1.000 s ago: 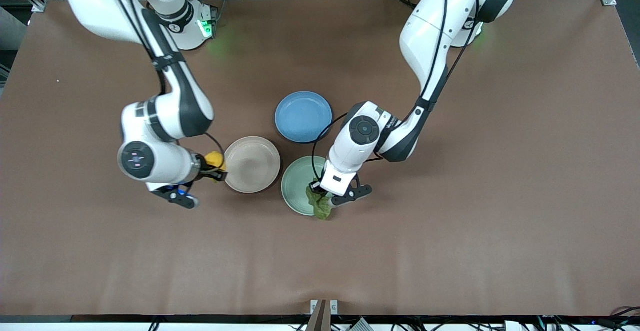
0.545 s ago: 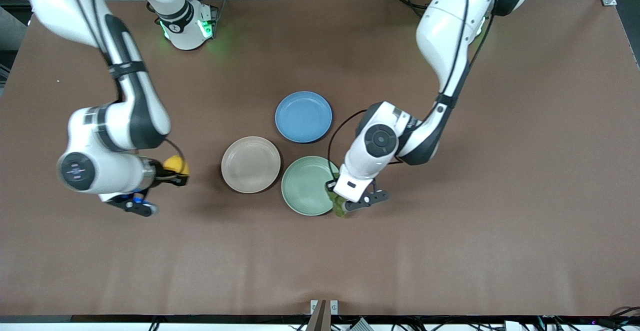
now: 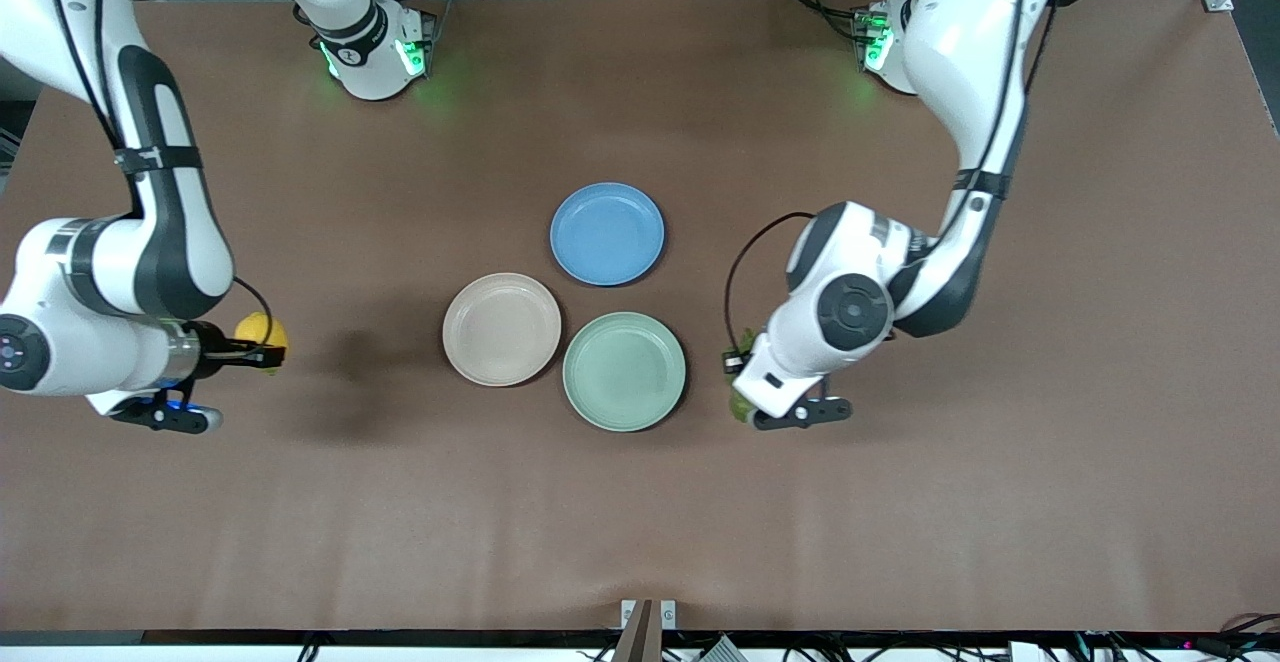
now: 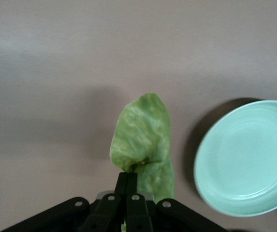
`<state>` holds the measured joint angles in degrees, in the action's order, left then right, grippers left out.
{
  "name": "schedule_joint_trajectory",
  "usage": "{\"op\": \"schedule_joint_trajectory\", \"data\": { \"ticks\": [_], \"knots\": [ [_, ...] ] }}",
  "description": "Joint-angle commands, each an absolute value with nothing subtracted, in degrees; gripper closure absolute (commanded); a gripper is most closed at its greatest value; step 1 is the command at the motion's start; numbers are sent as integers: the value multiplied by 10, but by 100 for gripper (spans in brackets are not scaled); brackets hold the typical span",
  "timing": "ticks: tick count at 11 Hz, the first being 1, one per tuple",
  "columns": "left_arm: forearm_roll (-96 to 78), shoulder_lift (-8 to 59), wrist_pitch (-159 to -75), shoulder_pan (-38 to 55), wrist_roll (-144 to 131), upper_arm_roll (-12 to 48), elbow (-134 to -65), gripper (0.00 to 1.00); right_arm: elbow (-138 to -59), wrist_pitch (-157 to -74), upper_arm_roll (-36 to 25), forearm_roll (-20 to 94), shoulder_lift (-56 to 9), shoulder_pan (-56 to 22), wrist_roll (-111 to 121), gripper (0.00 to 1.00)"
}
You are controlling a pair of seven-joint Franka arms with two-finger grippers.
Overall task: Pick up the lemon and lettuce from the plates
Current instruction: 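Lift the lettuce with the left gripper while the right gripper carries the lemon away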
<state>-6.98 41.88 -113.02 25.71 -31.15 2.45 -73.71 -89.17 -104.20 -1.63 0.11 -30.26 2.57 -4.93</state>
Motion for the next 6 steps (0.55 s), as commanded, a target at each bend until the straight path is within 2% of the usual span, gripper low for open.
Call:
{"op": "schedule_joint_trajectory", "data": {
  "ticks": [1, 6],
  "knots": [
    [-54, 366, -1079, 223, -259, 23, -785, 100, -894, -1069, -6, -10, -318, 71, 28, 96],
    [-1, 328, -1073, 173, -192, 22, -857, 100, -901, -1127, -6, -8, -362, 80, 33, 90]
  ]
}}
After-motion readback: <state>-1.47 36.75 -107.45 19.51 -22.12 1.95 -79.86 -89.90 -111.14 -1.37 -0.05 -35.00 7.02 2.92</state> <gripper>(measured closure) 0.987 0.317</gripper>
